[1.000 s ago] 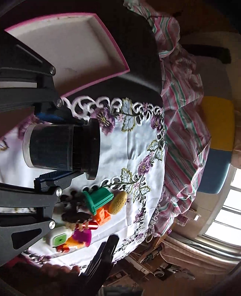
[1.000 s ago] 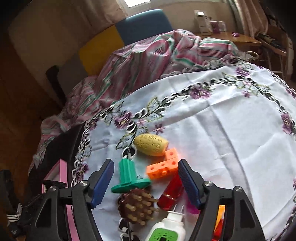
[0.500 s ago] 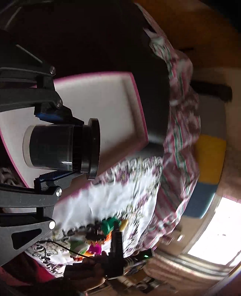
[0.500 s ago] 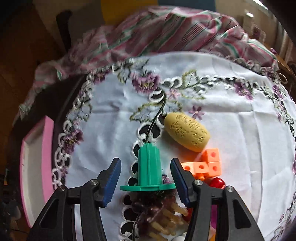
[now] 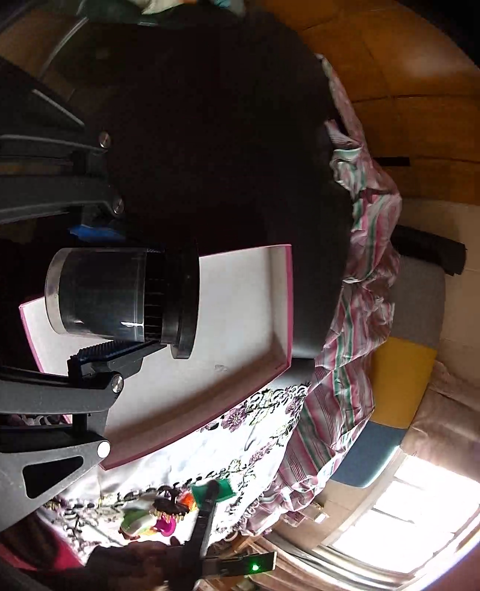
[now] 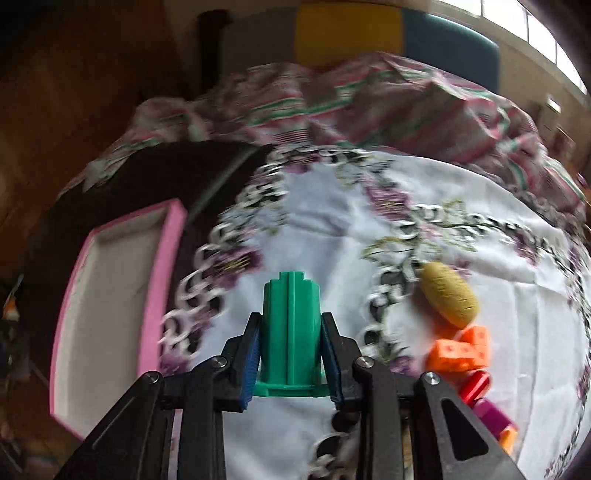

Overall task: Organize rigid objects
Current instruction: 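Carry the grey cup into the pink tray and open the left gripper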

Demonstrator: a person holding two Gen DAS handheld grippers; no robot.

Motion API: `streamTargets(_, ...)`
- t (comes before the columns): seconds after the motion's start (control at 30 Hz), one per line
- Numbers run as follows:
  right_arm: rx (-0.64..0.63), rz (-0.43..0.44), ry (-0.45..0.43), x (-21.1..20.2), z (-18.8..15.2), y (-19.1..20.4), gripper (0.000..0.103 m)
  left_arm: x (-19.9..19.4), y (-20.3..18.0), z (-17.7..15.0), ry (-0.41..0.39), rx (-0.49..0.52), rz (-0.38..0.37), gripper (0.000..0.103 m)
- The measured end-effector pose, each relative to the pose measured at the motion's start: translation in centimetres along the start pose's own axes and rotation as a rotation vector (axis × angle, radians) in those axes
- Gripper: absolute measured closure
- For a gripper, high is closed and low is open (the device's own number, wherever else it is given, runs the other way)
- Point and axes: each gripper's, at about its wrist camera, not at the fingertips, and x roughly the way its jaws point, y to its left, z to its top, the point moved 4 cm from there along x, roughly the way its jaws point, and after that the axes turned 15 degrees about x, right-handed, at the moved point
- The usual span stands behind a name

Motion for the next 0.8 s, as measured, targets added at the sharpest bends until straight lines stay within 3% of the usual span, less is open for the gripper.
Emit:
streamTargets(0.23,-0.057,-0.034,0.086,3.9,-4.6,0.1,0.073,-0.5,-1.3,1.6,-0.026,0.06,0.048,0.059)
streamTargets(0.47,-0.049,-0.02,0.076,4.2,-4.5,0.0,0.073,0.7,-2.7,3.2,-0.021,0.105,0.086,0.059)
streamTargets(0.8,-0.065,-0.043,0.07,4.2,-4.5,0.4,0.073,7.4,-1.2,5.8,0.084,-0.043,-0.064,0.059)
